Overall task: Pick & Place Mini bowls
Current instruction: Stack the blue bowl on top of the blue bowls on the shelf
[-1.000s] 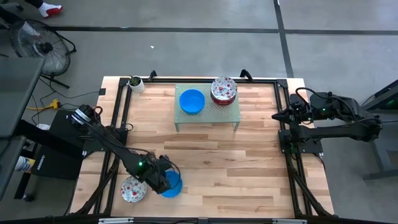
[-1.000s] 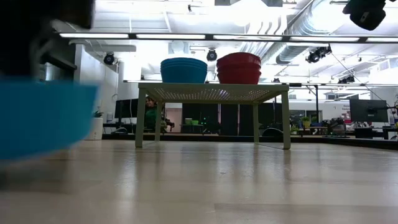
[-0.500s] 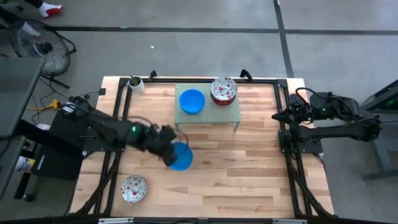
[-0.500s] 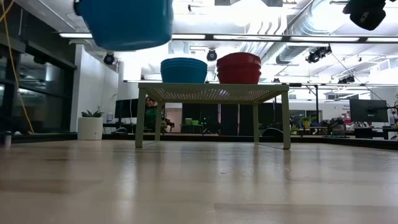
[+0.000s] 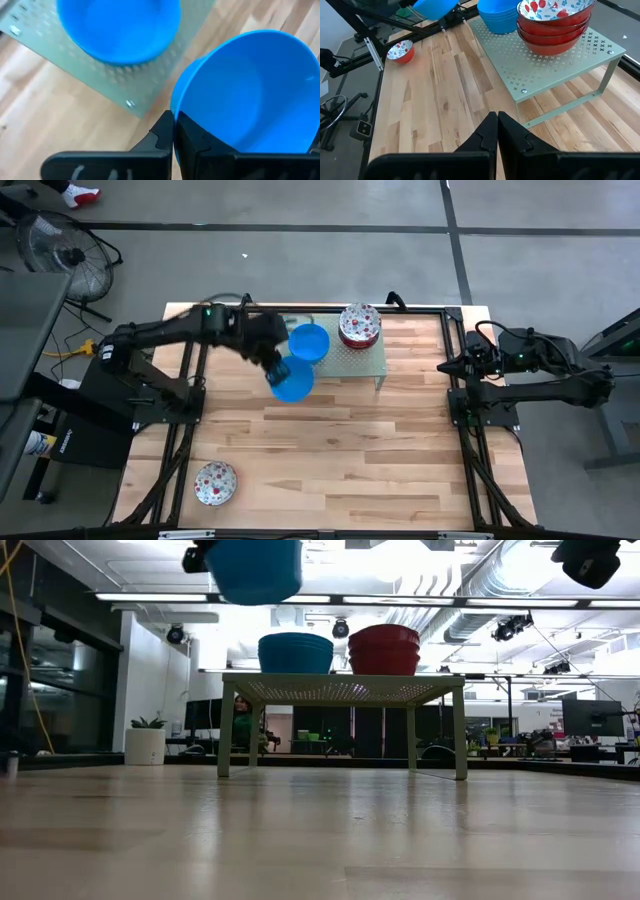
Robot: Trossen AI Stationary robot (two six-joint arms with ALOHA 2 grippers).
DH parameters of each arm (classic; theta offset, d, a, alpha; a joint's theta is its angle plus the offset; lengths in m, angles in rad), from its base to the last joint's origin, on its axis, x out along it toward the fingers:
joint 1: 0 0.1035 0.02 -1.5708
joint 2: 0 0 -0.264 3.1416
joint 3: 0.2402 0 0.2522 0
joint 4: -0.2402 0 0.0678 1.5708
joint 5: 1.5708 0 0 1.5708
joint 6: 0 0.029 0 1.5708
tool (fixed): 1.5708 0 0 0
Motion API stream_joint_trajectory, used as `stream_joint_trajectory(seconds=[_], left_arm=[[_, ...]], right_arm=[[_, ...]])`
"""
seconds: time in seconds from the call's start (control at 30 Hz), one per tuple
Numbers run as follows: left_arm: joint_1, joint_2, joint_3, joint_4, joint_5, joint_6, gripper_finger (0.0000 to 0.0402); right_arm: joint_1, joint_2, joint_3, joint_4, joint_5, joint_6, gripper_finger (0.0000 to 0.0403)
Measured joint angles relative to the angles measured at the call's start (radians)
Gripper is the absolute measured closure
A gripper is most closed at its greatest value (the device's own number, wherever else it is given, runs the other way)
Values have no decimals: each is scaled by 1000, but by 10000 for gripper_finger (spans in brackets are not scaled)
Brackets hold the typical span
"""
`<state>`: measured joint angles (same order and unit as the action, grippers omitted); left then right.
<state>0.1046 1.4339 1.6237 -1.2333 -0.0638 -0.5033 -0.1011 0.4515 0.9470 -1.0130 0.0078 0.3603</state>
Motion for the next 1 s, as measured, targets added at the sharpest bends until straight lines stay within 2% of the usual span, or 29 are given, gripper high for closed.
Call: stream_joint_trajectory(seconds=[0.27,0.53,0.7,1.0], left_arm=[[201,9,63,52,33,83,402],[319,64,65,182,71,88,401],[365,120,65,224,142,107,401],[367,142,65,177,110,111,401]], right_arm=[[0,0,0,0,0,-12,402],[0,0,0,0,1,-28,403],[0,0,0,0,2,-31,403],[0,0,0,-29,3,-29,402]])
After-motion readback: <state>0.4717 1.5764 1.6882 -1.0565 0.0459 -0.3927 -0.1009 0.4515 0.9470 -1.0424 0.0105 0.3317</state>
